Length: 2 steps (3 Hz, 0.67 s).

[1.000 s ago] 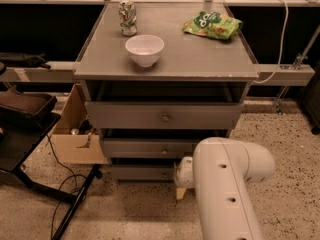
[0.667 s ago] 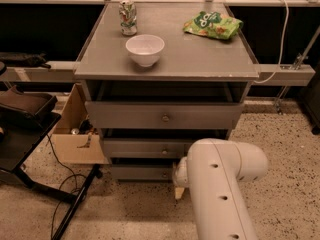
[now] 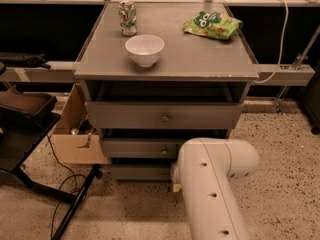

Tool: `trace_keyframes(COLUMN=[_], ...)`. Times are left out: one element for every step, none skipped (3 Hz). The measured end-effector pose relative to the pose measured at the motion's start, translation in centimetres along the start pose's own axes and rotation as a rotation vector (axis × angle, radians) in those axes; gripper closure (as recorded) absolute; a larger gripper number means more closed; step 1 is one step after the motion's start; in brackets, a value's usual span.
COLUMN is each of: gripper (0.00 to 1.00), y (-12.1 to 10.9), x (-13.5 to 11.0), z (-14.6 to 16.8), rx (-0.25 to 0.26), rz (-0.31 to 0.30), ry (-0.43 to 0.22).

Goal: Open bottom drawer

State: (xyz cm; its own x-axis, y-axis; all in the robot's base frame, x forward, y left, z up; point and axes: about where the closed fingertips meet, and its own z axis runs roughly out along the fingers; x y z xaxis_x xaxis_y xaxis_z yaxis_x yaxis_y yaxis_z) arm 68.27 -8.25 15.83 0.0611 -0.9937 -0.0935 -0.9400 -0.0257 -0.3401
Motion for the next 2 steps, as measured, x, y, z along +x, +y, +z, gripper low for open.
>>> trace_keyframes(gripper=[0.49,0.74], y=[1.3,2.5], x=[0.7,1.4], z=[-0.3,-0.9], rx=[-0.053,-0.094], rz=[-0.020,-0.029], ry=[0.039,0.064])
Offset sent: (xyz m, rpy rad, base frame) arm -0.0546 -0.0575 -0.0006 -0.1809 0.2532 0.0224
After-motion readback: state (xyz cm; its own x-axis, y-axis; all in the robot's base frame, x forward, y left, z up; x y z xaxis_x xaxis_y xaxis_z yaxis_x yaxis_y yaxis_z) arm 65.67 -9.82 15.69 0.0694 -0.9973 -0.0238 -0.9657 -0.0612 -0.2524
